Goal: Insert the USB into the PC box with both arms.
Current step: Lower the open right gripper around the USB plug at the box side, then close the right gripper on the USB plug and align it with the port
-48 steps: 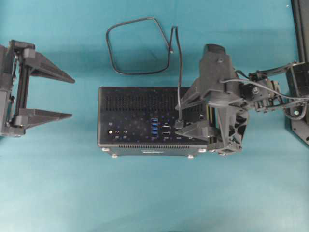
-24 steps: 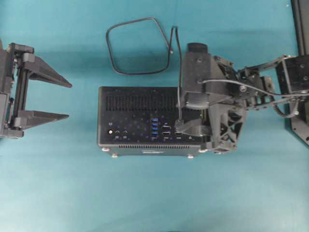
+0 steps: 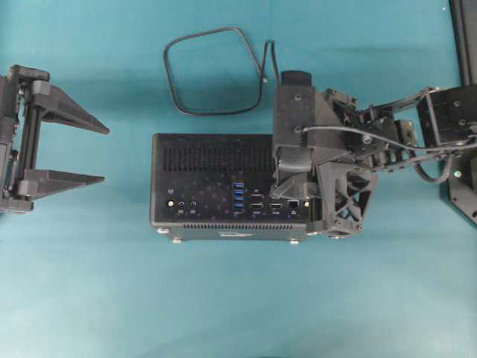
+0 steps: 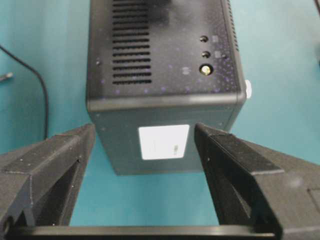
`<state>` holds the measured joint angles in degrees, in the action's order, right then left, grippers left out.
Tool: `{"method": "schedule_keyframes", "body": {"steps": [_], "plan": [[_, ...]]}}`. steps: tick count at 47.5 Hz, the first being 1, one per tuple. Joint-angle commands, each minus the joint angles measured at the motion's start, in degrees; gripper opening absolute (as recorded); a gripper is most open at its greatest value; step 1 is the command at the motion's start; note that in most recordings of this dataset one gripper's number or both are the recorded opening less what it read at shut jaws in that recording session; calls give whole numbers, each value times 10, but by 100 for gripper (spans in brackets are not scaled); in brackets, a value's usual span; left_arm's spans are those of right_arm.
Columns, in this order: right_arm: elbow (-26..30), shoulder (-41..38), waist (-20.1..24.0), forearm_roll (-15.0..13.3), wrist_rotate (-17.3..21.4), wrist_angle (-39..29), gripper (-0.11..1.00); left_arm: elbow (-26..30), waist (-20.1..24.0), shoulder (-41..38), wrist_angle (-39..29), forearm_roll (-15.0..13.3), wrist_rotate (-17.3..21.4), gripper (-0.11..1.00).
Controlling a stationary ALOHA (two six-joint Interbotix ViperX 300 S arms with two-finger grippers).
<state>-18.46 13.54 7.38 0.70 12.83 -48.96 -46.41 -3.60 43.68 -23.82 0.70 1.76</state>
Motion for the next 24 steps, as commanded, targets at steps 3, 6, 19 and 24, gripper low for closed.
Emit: {"method": "schedule_keyframes", "body": {"steps": [3,6,19,24], "plan": [[11,3,2,2,5,1,33,7,-2,1,3,2,-1,85],[11,1,2,2,5,2,33,8,-2,1,3,2,-1,85],[11,0,6,2,5,2,27,8,-2,3,3,2,-1,85],[12,0,10,3,5,2,21,8,-2,3,3,2,-1,85]]}}
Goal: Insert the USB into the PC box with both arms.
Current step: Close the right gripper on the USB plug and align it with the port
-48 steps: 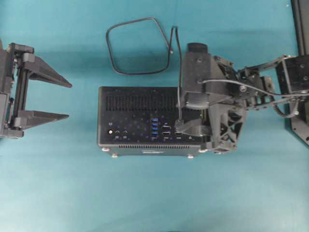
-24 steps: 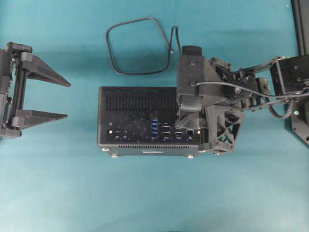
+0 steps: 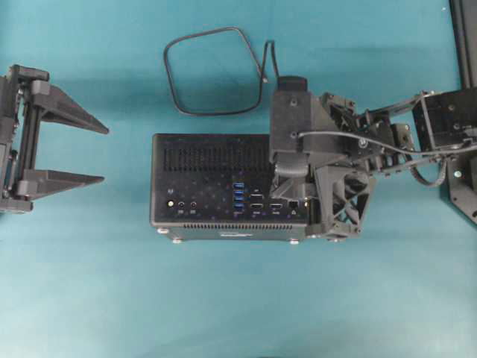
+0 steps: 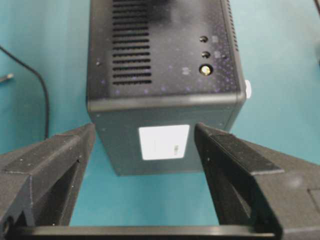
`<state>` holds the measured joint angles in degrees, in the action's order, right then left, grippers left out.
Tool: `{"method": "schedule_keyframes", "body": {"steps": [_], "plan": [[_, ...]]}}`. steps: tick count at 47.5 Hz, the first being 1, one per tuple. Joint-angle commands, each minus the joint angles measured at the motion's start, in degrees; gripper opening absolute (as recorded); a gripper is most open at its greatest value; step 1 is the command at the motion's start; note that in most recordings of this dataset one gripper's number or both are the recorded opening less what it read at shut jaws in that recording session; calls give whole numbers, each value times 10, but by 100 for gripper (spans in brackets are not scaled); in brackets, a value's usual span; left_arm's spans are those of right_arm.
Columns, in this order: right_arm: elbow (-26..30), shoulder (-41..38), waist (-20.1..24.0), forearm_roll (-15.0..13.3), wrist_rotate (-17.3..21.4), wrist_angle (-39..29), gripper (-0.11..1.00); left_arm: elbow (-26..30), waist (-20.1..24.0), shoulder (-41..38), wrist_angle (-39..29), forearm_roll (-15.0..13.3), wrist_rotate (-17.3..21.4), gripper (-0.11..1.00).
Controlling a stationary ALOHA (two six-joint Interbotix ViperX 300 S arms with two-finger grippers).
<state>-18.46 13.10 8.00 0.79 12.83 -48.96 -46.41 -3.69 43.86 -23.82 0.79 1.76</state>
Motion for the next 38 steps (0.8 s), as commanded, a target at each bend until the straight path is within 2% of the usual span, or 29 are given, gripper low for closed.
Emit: {"method": "schedule_keyframes", "body": {"steps": [1,10,19,30,38], "plan": [[13,4,4,2,5,2,20,7,-1,1,3,1,-1,85],[17,4,10,1,7,3,14,10,-1,2,3,1,-4,85],[40,4,12,-8,6,-4,13,10,-1,3,4,1,-4,85],[82,-2,18,-54,6,-25,13,11,-1,3,4,1,-5,85],[91,-22,33,-110,9,-25,13,11,-1,3,4,1,-5,85]]}}
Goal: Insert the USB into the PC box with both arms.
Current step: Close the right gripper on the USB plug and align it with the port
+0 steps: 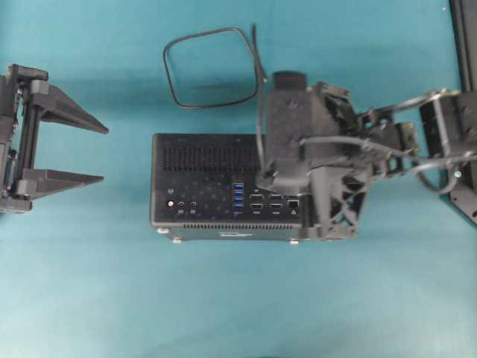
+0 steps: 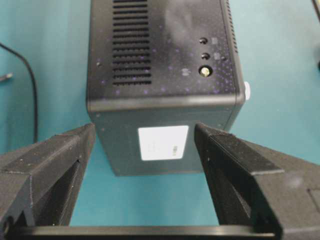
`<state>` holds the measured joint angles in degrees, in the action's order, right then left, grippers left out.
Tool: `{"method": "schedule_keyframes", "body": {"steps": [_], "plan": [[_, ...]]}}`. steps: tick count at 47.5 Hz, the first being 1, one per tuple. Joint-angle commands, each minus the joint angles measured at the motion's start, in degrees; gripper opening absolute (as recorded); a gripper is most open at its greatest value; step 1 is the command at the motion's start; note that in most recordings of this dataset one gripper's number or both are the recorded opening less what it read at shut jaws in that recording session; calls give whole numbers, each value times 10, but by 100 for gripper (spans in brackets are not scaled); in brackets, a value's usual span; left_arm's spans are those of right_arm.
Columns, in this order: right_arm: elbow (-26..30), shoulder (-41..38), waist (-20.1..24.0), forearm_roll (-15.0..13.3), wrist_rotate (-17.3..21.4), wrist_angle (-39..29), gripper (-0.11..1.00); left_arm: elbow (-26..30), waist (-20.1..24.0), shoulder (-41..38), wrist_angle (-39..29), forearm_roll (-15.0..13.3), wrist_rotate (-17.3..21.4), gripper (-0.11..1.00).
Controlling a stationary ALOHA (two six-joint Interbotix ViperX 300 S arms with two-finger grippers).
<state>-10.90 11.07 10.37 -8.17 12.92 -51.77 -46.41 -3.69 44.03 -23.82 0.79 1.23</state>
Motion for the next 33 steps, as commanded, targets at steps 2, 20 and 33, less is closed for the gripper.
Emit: {"method": "schedule_keyframes", "body": {"steps": [2,20,33], "plan": [[17,-9,13,-33,9,6,13,11,-1,1,4,1,-1,85],[20,-37,27,-115,57,13,12,10,-1,8,4,1,-1,85],[17,-47,32,-115,61,25,12,9,-1,11,4,1,0,85]]}}
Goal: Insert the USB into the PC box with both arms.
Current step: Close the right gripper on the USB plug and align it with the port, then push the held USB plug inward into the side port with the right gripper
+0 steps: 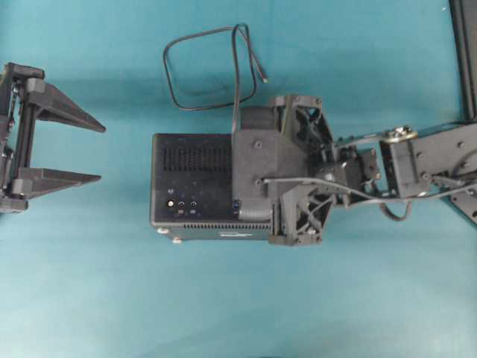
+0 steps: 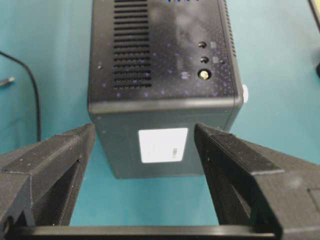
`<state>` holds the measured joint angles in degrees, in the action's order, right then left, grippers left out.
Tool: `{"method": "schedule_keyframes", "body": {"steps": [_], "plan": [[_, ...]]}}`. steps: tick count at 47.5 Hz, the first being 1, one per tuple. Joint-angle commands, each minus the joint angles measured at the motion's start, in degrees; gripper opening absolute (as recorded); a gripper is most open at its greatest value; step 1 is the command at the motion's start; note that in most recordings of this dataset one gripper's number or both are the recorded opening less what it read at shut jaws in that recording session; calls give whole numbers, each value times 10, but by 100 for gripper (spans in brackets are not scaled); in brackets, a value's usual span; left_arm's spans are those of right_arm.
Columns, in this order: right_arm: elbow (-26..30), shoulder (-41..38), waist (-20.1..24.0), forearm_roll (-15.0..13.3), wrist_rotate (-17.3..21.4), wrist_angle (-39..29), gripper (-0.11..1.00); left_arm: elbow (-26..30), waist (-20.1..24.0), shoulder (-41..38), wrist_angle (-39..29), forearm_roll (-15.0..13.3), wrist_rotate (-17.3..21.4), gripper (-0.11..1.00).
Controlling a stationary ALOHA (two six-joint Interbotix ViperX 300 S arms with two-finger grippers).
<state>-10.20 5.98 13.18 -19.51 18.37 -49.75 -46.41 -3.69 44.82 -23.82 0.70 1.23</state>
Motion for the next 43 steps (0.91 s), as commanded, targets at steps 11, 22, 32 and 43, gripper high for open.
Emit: {"method": "schedule_keyframes", "body": {"steps": [11,22,32,43], "plan": [[-3,4,4,-2,16,6,12,8,-1,5,4,2,0,85],[-18,4,5,-2,21,16,12,8,-1,5,5,2,0,85],[-25,4,6,-2,46,29,12,8,-1,5,5,2,0,85],[-31,4,13,-2,53,27,12,7,-1,5,6,2,0,85]]}}
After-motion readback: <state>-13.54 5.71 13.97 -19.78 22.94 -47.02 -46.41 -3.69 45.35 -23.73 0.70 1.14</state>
